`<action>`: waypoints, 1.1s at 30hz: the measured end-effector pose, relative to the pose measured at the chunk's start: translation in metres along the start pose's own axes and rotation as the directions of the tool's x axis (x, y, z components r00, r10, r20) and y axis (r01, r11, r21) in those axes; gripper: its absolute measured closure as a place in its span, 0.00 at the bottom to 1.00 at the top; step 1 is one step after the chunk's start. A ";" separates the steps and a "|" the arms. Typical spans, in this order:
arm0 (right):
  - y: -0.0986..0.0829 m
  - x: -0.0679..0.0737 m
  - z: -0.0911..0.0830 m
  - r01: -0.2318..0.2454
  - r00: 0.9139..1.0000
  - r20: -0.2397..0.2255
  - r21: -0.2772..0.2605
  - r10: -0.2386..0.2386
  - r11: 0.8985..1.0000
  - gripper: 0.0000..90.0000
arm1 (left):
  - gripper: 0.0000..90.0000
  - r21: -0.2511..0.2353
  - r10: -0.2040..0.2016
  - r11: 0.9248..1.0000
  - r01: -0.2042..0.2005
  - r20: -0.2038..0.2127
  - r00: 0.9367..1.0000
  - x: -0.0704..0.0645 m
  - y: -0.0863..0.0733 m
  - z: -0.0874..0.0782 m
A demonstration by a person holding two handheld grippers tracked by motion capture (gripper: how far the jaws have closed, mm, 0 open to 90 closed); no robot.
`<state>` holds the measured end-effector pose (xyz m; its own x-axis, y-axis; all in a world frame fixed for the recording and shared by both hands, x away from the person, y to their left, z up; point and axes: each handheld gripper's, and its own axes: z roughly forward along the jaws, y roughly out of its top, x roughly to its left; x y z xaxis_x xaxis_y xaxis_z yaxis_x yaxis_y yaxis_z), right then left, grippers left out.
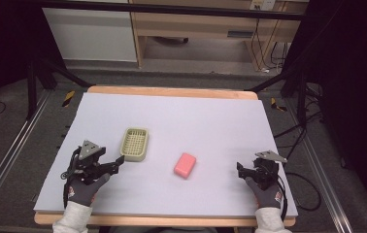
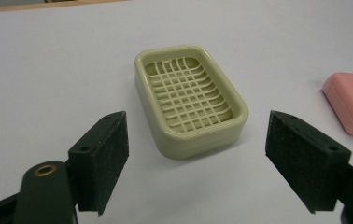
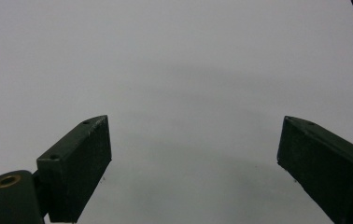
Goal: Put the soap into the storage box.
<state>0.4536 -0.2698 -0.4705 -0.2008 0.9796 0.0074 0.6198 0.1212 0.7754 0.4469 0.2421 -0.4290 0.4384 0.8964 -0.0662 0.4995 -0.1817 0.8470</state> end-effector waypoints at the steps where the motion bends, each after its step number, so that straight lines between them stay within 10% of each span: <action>1: 0.000 0.000 0.000 0.003 1.000 -0.002 -0.001 -0.003 1.000 0.11 | 0.23 0.001 0.005 1.000 -0.005 0.002 1.000 -0.001 0.000 0.000; 33: 0.001 -0.001 -0.002 -0.008 1.000 0.002 -0.008 0.008 1.000 0.10 | 0.22 -0.008 0.073 0.997 -0.072 0.059 0.996 -0.045 0.040 0.020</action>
<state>0.4528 -0.2712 -0.4687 -0.1945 0.9808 0.0124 0.6152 0.1122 0.7803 0.4625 0.1867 -0.4023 0.5165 0.8556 -0.0353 0.4603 -0.2427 0.8539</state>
